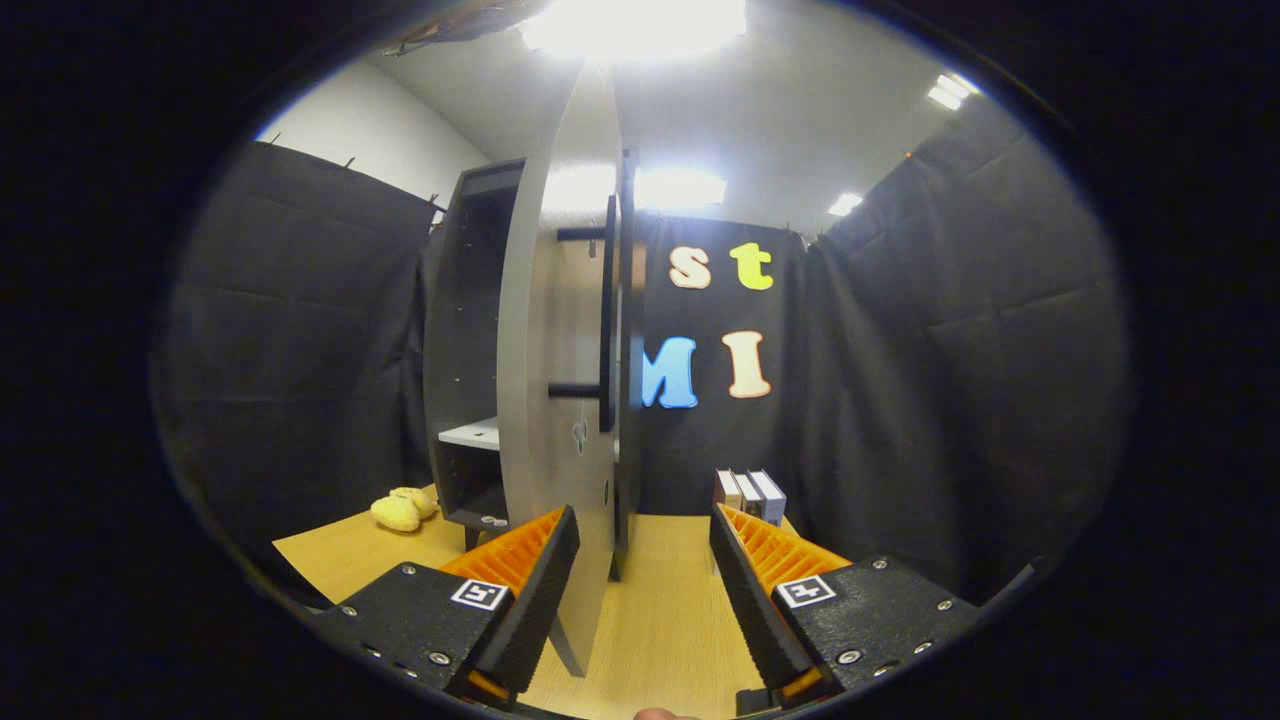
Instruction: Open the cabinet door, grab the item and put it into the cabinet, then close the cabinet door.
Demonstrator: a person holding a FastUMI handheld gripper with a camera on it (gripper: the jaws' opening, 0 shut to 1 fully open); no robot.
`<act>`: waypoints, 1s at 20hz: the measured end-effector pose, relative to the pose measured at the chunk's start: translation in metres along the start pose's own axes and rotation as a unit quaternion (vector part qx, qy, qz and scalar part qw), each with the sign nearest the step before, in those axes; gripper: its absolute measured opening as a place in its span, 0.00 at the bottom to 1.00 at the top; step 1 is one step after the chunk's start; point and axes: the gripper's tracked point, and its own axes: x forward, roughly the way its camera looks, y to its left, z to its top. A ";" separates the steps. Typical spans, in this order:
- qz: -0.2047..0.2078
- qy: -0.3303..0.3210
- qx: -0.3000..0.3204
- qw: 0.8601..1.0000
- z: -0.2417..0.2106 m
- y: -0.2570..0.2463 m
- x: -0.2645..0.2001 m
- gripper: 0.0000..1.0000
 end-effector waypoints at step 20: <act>0.064 0.116 0.048 0.990 -0.291 0.257 0.004 0.83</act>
